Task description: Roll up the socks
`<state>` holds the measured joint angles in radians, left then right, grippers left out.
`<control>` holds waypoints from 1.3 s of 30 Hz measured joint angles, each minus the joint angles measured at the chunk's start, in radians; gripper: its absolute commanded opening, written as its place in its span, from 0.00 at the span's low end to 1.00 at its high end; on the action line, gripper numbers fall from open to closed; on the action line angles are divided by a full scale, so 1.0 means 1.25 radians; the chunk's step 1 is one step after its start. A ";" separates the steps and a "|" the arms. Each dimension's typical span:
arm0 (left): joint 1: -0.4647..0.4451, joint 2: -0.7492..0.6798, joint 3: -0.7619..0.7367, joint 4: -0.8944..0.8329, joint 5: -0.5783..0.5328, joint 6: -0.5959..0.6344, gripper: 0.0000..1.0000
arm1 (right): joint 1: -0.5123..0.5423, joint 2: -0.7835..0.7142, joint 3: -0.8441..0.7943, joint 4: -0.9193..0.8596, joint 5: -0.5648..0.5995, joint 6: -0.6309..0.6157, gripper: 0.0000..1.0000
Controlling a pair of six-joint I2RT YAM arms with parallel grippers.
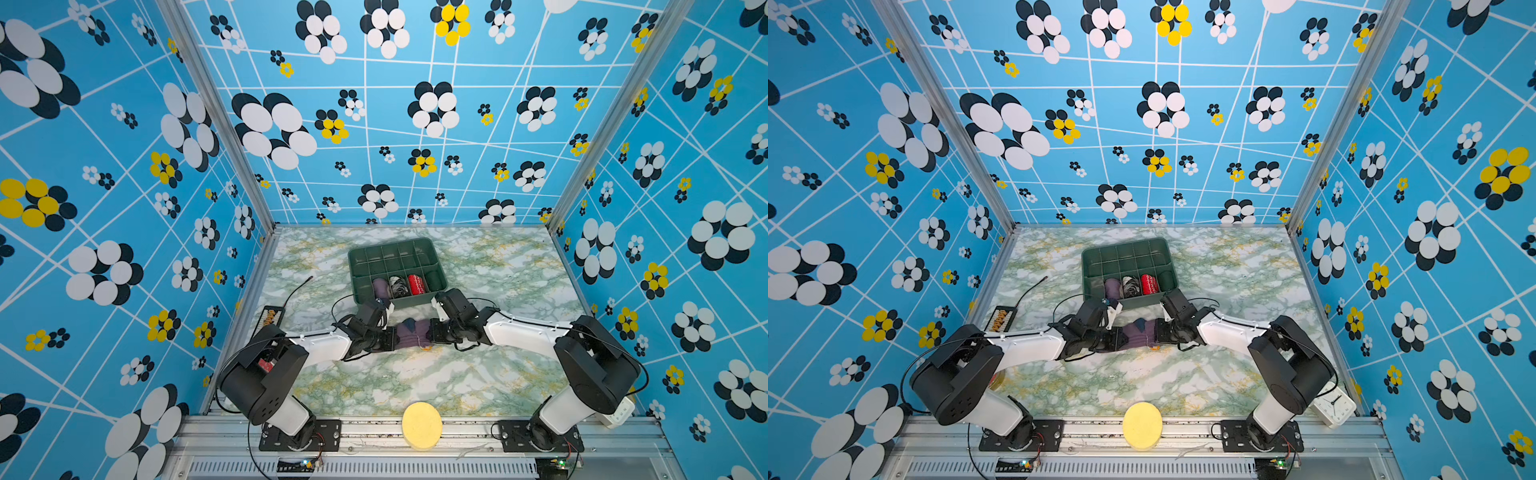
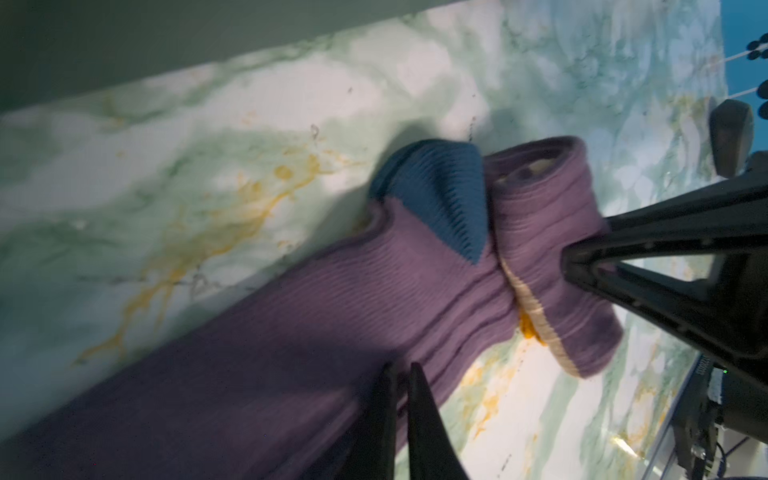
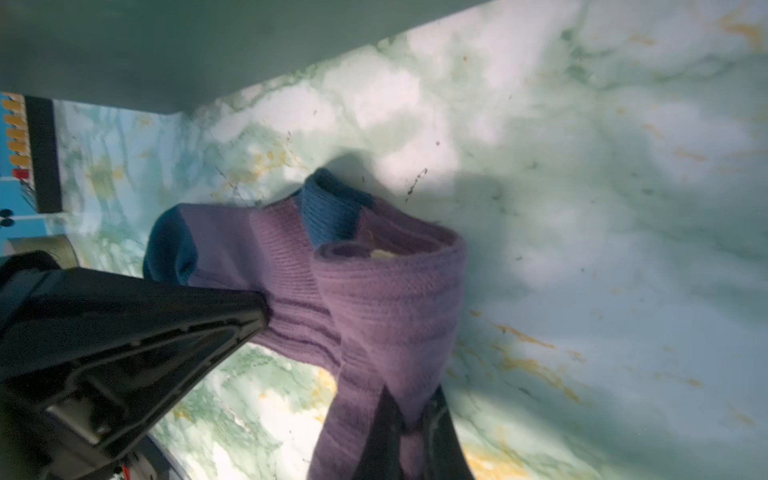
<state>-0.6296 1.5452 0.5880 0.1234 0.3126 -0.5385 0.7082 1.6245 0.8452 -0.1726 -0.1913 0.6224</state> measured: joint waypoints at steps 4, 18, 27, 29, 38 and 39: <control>0.000 0.000 -0.002 0.002 -0.009 0.008 0.07 | 0.010 0.000 0.022 -0.040 0.020 -0.014 0.00; 0.002 -0.002 -0.013 0.011 -0.007 0.033 0.00 | 0.015 0.012 0.061 -0.111 0.081 -0.014 0.00; 0.000 -0.016 -0.056 0.066 0.026 0.017 0.00 | 0.037 0.015 0.103 -0.179 0.156 -0.014 0.00; -0.004 -0.016 -0.056 0.067 0.031 0.011 0.00 | 0.045 0.020 0.116 -0.195 0.174 -0.014 0.00; -0.028 -0.014 -0.062 0.077 0.045 -0.004 0.00 | 0.078 0.071 0.173 -0.284 0.279 -0.017 0.00; -0.028 -0.013 -0.065 0.082 0.046 -0.006 0.00 | 0.082 0.075 0.181 -0.296 0.291 -0.017 0.00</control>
<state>-0.6647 1.5284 0.5072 0.2256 0.3706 -0.5465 0.8108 1.7187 1.0714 -0.5430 0.1730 0.6006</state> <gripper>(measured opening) 0.045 0.083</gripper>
